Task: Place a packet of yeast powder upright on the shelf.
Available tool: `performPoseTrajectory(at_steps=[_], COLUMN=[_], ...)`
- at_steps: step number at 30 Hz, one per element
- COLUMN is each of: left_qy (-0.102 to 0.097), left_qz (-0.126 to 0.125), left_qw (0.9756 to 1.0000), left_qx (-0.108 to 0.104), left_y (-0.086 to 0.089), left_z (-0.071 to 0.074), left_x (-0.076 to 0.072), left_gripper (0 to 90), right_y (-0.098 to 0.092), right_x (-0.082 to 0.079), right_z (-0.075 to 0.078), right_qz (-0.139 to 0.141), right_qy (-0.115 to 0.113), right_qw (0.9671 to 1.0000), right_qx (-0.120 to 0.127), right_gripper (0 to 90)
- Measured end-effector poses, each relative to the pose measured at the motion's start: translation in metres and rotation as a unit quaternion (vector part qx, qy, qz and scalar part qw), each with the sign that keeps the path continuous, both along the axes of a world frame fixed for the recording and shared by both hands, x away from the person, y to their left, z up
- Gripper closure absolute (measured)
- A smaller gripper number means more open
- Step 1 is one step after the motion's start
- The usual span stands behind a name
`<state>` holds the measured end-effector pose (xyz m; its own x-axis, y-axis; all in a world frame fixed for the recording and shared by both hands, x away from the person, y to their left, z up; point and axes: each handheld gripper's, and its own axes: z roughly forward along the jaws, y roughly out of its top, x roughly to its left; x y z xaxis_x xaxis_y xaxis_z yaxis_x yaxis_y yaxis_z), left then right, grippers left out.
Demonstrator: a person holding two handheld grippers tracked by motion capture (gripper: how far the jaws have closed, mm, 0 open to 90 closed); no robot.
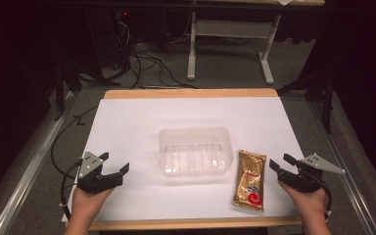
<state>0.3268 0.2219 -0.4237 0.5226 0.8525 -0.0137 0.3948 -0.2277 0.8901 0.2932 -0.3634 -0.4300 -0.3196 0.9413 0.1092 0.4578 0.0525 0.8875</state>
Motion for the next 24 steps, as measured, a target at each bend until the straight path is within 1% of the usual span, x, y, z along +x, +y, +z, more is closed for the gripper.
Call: performPoseTrajectory(at_steps=[2,5,9,15,18,21,24], left_qy=[0.003,0.005,0.006,0.007,0.007,0.01,0.008], left_qz=[0.0,0.0,0.0,-0.004,-0.004,-0.008,-0.009], left_qw=[1.0,1.0,1.0,1.0,1.0,0.9999,0.9997], left_qx=[0.001,-0.004,-0.004,0.003,0.004,0.012,0.019], left_y=[0.0003,0.0023,0.0026,0.0006,-0.0006,-0.0023,-0.0032], left_z=[-0.0006,-0.0014,-0.0025,-0.0037,-0.0044,-0.0056,-0.0064], left_x=[0.0005,0.0005,0.0003,0.0005,0.0012,0.0014,0.0012], left_gripper=[17.8,18.1,18.6,19.2,19.5,19.7,19.9], right_y=[0.0005,-0.0003,-0.0003,0.0017,0.0019,0.0017,0.0024], right_x=[0.0003,0.0009,0.0006,0.0011,0.0012,0.0022,0.0037], right_z=[-0.0008,-0.0017,-0.0013,-0.0023,-0.0033,-0.0045,-0.0053], right_qz=[0.001,0.002,0.005,0.012,0.015,0.016,0.018], right_qy=[0.002,0.005,0.004,0.005,0.008,0.013,0.017], right_qw=[1.0,1.0,1.0,0.9999,0.9998,0.9998,0.9997], right_qx=[-0.002,-0.003,-0.004,-0.01,-0.007,-0.004,-0.002], right_gripper=[34.5,33.6,34.1,34.6,35.6,37.0,38.7])
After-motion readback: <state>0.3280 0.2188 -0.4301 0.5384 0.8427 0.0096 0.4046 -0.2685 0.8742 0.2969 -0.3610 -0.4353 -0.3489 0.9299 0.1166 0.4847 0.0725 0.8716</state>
